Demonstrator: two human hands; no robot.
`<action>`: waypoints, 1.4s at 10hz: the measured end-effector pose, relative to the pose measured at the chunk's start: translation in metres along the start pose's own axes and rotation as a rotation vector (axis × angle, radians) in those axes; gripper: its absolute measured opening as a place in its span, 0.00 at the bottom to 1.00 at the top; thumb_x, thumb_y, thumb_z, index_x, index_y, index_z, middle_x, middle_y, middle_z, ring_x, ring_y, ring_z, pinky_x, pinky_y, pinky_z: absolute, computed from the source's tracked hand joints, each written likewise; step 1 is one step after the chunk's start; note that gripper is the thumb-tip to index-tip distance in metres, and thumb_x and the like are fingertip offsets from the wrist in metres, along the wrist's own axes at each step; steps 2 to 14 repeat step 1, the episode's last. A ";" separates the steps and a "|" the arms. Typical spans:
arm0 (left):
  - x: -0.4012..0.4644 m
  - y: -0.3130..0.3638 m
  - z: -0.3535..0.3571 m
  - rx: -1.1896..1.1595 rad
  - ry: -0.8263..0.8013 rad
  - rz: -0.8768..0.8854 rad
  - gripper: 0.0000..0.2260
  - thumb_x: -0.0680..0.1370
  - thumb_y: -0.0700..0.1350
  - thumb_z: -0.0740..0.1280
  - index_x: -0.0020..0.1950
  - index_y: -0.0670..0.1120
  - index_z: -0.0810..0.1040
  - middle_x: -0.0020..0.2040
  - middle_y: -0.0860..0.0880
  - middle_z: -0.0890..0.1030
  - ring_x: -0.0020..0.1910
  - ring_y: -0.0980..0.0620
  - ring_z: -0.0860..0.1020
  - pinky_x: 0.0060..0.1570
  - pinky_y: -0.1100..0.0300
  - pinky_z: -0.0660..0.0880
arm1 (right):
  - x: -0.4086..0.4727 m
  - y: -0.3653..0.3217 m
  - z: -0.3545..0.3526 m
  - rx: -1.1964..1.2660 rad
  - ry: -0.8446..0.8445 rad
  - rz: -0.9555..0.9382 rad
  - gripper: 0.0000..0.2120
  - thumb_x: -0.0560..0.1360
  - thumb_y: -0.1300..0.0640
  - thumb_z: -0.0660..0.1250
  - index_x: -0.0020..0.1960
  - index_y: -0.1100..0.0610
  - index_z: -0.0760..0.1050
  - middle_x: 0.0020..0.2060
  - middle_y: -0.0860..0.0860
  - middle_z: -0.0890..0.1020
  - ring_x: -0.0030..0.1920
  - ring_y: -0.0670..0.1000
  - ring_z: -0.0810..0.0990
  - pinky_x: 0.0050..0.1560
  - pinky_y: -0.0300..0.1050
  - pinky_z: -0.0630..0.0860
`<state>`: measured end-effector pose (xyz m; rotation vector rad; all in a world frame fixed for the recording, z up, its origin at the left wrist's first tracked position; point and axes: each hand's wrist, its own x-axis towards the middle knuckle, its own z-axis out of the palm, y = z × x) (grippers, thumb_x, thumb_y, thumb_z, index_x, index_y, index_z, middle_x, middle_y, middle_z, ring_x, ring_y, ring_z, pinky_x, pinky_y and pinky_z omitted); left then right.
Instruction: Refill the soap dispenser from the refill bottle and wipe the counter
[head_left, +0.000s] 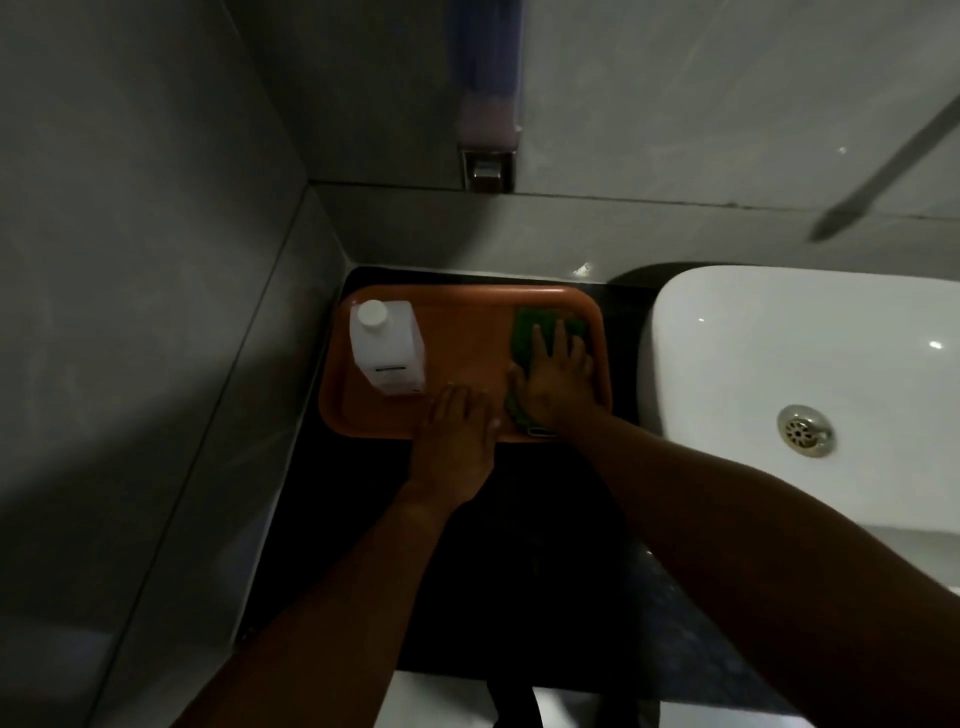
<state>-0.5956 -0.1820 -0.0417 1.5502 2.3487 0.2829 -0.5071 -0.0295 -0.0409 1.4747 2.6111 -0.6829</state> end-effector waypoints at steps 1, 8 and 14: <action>-0.002 0.007 -0.009 -0.062 0.005 0.017 0.22 0.87 0.51 0.54 0.78 0.43 0.66 0.78 0.41 0.67 0.79 0.40 0.61 0.78 0.46 0.57 | -0.013 -0.001 -0.039 0.182 0.073 -0.037 0.32 0.80 0.42 0.58 0.78 0.56 0.57 0.77 0.60 0.58 0.76 0.64 0.58 0.75 0.59 0.56; -0.002 0.007 -0.009 -0.062 0.005 0.017 0.22 0.87 0.51 0.54 0.78 0.43 0.66 0.78 0.41 0.67 0.79 0.40 0.61 0.78 0.46 0.57 | -0.013 -0.001 -0.039 0.182 0.073 -0.037 0.32 0.80 0.42 0.58 0.78 0.56 0.57 0.77 0.60 0.58 0.76 0.64 0.58 0.75 0.59 0.56; -0.002 0.007 -0.009 -0.062 0.005 0.017 0.22 0.87 0.51 0.54 0.78 0.43 0.66 0.78 0.41 0.67 0.79 0.40 0.61 0.78 0.46 0.57 | -0.013 -0.001 -0.039 0.182 0.073 -0.037 0.32 0.80 0.42 0.58 0.78 0.56 0.57 0.77 0.60 0.58 0.76 0.64 0.58 0.75 0.59 0.56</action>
